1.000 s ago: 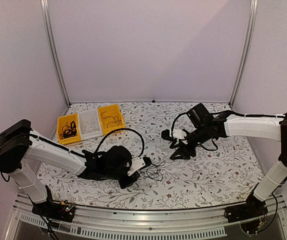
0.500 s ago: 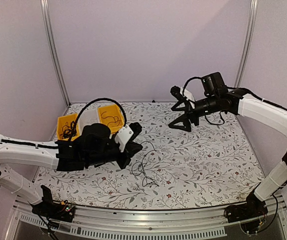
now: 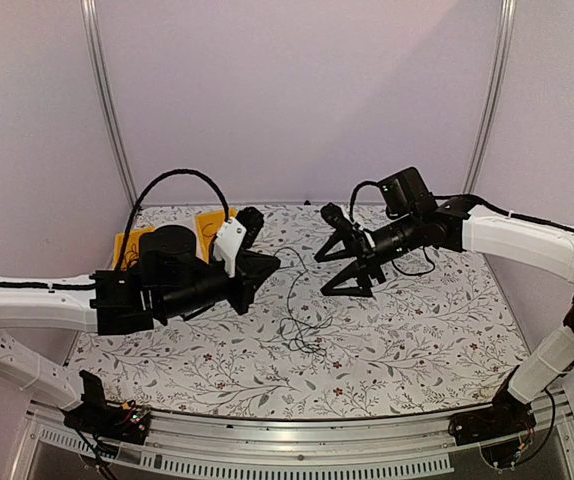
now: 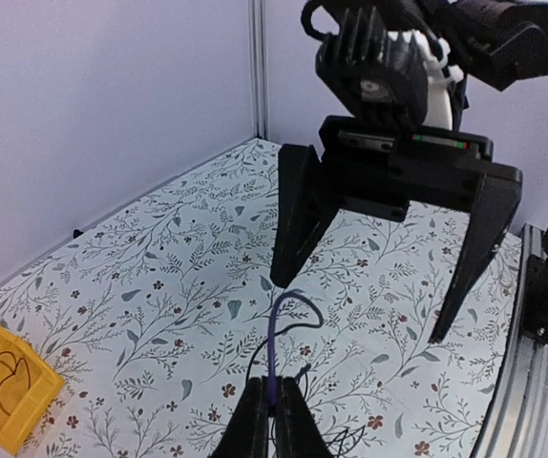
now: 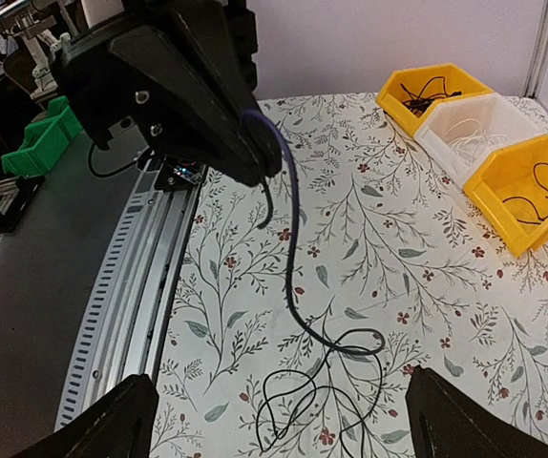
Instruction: Untangle the cables
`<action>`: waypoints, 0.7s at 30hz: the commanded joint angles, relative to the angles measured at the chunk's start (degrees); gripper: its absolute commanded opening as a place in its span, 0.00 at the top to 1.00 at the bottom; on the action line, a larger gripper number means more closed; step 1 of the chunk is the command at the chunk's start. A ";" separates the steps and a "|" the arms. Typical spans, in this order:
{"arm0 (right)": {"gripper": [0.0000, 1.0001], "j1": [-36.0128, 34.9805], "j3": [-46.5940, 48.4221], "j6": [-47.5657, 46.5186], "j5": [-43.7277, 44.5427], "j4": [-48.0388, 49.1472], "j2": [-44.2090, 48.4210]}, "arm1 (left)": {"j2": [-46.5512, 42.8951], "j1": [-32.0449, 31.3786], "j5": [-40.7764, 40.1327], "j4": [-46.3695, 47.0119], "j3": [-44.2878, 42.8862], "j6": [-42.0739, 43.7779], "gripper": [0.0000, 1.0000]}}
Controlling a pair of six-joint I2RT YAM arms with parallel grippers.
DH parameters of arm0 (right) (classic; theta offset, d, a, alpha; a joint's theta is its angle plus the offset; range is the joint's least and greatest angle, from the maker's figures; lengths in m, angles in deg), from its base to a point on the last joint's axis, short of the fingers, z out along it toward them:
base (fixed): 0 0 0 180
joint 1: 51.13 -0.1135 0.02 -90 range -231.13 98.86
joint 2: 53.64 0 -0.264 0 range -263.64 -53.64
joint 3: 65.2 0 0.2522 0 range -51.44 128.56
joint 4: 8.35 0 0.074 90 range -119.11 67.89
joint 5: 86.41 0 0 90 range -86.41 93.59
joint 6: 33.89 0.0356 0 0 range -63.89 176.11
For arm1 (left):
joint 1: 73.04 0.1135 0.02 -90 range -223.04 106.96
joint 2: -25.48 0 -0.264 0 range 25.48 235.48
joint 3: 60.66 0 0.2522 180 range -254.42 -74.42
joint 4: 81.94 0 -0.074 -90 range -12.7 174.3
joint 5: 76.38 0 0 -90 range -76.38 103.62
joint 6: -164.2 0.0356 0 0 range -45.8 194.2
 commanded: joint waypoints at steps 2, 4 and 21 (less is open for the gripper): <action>0.07 -2.08 -1.47 2.93 0.86 9.76 -2.10 | -3.58 -0.35 -0.72 2.28 -2.76 -1.32 1.00; 0.08 -2.79 -1.37 5.51 1.96 12.56 -4.70 | -4.20 -0.34 -0.57 2.34 -3.65 -1.40 1.00; 0.54 -8.29 1.91 15.04 0.84 17.33 -26.81 | -5.51 -0.78 -1.04 -1.94 -21.58 4.21 1.00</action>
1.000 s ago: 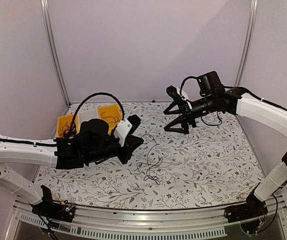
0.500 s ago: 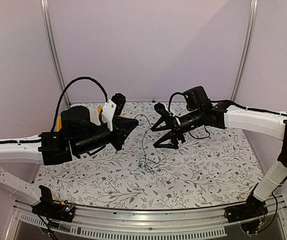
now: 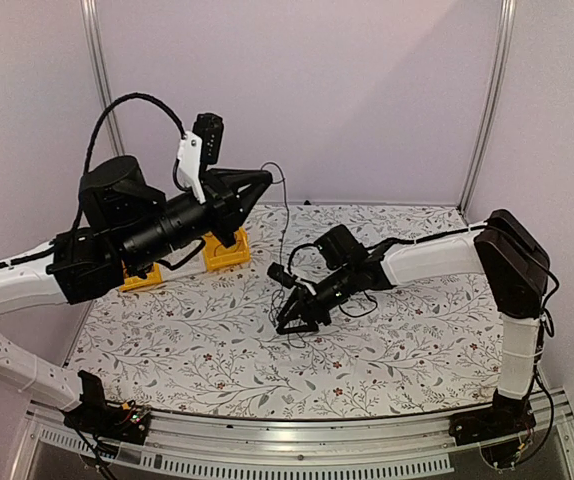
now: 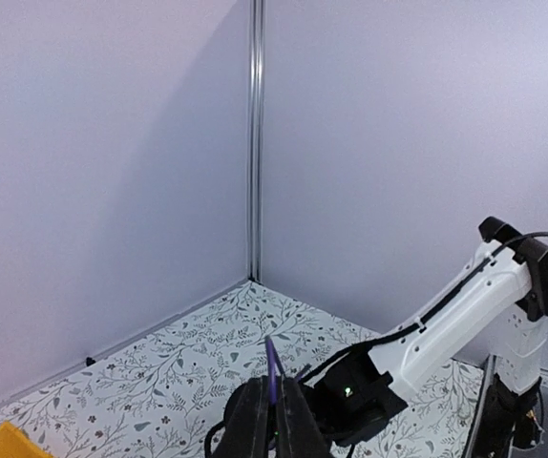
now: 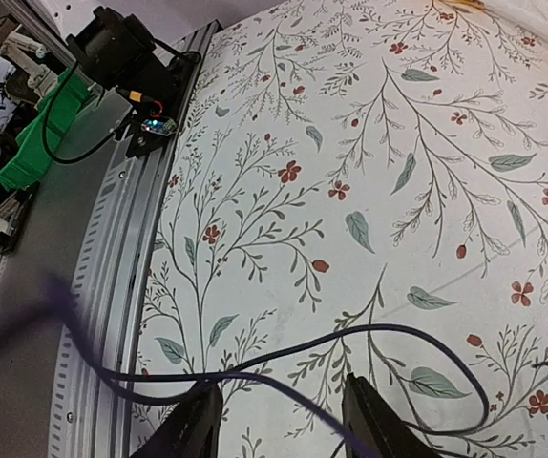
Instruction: Untangle the cables
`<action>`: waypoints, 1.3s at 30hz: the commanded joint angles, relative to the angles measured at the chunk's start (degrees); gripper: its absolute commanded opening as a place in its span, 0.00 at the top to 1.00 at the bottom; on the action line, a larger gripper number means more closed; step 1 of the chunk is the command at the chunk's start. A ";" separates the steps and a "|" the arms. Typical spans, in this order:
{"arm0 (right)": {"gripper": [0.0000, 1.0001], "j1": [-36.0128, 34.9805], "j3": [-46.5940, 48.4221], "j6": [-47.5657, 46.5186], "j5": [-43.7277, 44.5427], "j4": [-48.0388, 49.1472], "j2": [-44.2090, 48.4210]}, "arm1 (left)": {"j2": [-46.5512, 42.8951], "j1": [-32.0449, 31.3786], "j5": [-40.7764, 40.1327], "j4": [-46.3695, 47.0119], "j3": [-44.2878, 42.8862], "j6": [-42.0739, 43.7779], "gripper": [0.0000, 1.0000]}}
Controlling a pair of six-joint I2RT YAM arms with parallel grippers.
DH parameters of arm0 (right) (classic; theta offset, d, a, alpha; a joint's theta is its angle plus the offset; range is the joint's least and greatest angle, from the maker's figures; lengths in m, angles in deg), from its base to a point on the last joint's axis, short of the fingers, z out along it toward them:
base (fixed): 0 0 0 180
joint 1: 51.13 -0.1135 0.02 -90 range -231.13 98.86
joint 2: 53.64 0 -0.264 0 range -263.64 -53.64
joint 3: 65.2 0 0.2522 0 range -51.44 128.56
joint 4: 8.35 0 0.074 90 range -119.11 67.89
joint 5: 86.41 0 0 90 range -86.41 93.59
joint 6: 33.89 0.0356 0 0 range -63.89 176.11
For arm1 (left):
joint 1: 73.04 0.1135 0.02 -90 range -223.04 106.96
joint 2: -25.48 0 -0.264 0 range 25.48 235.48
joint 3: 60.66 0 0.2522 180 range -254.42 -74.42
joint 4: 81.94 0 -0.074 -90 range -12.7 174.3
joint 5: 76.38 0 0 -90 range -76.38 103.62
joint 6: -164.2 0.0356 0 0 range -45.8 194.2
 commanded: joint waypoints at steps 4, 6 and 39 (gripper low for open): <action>0.75 0.17 1.09 0.96 -0.36 -0.22 -4.50 | -2.27 -0.73 -2.28 -2.64 -12.36 4.90 1.00; 0.80 0.13 2.07 0.97 0.85 -1.33 -5.94 | -2.16 -0.78 -2.60 -3.52 -15.68 6.29 1.00; 1.00 26.76 -4.13 1.55 11.94 -12.77 -1.33 | -5.09 -0.56 -16.04 0.62 -7.91 5.66 1.00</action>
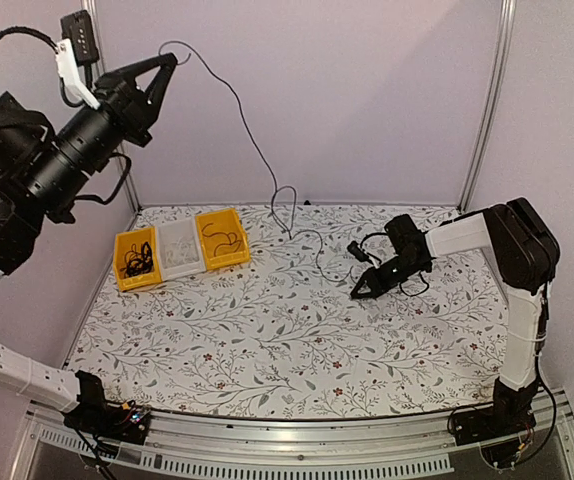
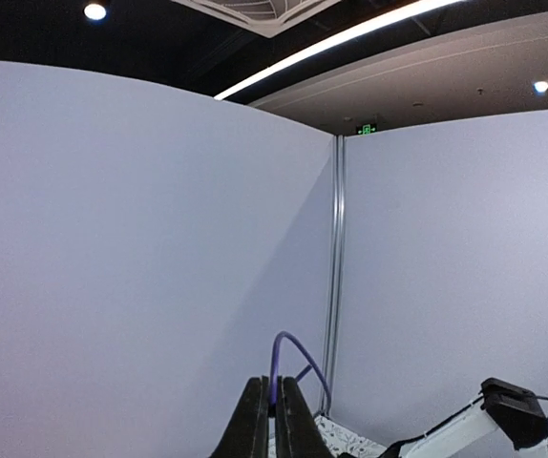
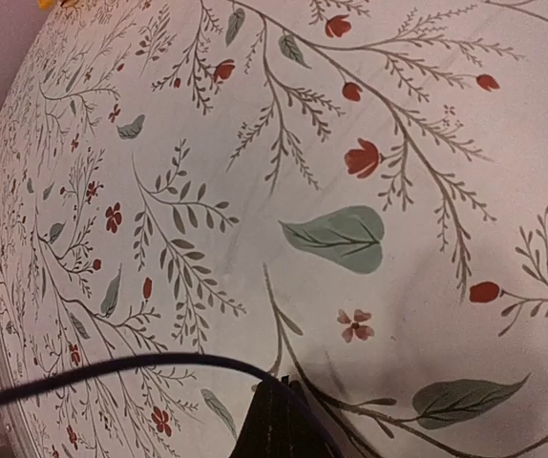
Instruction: Untangle the cables
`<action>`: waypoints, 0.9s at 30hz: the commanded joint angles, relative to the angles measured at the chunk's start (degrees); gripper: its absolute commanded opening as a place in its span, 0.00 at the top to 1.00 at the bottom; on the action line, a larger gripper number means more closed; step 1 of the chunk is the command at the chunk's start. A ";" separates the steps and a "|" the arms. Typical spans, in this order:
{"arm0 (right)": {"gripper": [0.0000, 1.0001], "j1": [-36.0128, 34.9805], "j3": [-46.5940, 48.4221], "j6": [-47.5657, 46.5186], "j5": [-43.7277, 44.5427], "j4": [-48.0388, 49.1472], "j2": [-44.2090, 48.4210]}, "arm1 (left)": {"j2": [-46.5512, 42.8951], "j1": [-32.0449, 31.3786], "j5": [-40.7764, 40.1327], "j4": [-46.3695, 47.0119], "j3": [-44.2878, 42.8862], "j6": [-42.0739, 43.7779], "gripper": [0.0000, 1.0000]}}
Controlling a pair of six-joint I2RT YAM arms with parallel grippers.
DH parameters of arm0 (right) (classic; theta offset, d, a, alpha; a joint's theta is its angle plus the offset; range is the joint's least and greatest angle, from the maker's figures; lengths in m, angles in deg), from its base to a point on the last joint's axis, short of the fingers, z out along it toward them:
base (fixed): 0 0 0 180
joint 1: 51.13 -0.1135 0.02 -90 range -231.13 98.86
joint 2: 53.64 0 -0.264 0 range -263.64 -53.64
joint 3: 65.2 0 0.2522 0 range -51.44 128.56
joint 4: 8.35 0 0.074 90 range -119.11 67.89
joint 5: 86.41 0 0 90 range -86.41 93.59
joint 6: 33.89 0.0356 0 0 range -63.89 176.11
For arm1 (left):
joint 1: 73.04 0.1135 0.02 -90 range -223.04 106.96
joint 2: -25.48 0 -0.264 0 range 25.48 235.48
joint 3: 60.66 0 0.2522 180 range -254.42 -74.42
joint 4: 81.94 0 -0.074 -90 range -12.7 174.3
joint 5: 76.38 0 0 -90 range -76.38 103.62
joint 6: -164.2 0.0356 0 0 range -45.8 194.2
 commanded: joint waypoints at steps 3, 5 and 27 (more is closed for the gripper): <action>1.00 4.61 -1.68 -2.31 0.60 -3.41 6.04 | -2.11 -0.49 -8.36 8.24 29.97 -12.76 1.00; 1.00 5.61 -2.27 -2.63 0.68 -3.96 8.02 | -3.55 -0.62 -9.12 9.24 38.08 -20.52 1.00; 0.65 -16.23 3.93 -20.29 7.34 -6.36 13.92 | -15.65 -1.98 -17.15 -26.81 51.57 -48.25 0.60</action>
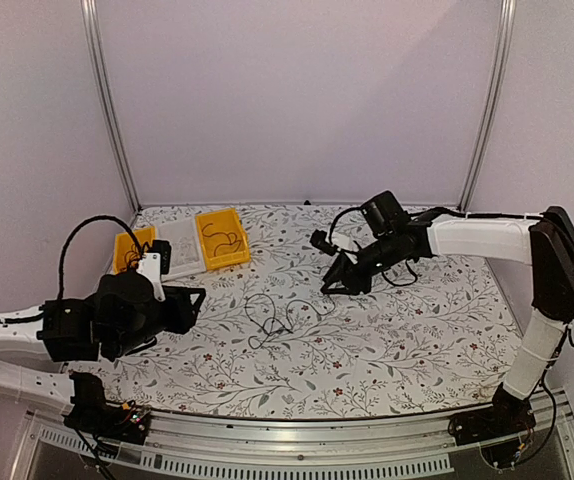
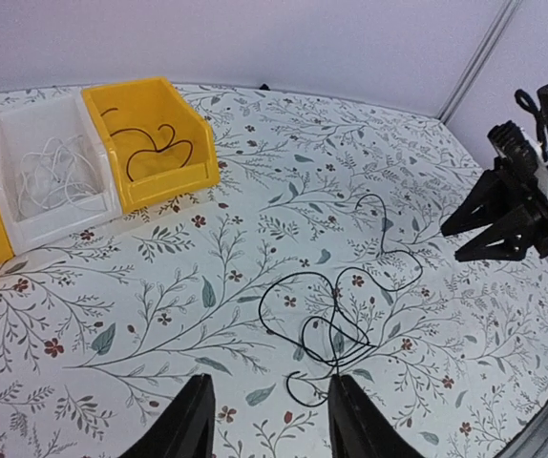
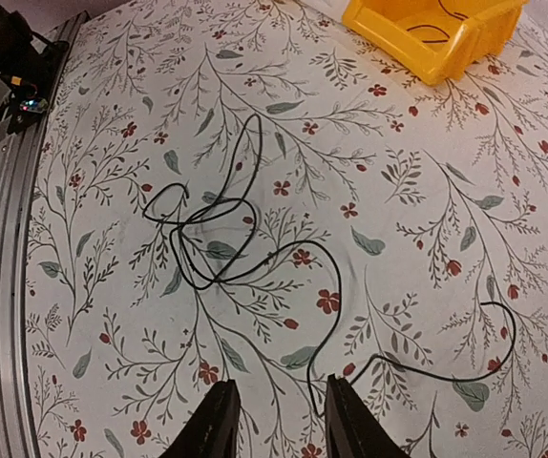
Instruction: Untangle the cables
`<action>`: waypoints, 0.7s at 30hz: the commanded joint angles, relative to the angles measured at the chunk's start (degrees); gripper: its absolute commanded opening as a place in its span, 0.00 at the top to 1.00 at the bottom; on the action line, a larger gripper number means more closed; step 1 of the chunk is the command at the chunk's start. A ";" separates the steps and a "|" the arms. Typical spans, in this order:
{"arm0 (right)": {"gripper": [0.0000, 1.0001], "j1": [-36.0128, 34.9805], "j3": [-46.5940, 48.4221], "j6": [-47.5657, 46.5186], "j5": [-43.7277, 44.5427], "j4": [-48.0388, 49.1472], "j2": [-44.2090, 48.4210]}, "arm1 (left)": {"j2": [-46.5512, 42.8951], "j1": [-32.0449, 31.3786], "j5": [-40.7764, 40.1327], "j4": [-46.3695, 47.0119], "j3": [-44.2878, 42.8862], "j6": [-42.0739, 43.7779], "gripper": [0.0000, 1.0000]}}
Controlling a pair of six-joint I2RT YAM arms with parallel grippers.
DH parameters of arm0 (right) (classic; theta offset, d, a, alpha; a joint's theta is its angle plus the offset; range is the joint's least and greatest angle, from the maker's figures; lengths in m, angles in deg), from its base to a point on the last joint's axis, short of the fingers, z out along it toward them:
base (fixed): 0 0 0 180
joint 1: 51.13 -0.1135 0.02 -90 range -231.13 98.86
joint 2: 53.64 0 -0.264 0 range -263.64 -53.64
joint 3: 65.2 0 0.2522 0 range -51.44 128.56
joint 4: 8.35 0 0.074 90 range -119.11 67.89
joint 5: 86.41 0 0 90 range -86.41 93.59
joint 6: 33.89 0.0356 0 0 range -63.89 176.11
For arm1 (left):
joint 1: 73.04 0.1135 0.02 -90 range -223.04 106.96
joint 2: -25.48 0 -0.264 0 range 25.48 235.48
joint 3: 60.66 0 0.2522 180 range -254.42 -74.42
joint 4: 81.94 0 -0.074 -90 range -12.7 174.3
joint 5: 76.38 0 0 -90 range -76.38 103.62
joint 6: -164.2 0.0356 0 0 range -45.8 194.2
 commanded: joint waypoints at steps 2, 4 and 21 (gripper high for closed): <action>0.64 -7.20 6.77 -3.61 3.03 -3.51 -5.77 | -0.30 -0.60 -2.49 -2.34 1.58 -3.48 0.60; 0.63 -9.60 8.25 -4.23 3.88 -4.50 -8.30 | -0.29 -0.61 -1.18 1.41 3.32 -3.55 0.60; 0.68 -14.77 13.49 -6.22 4.79 -6.29 -18.03 | 14.62 -0.41 9.38 21.66 7.42 -0.66 0.48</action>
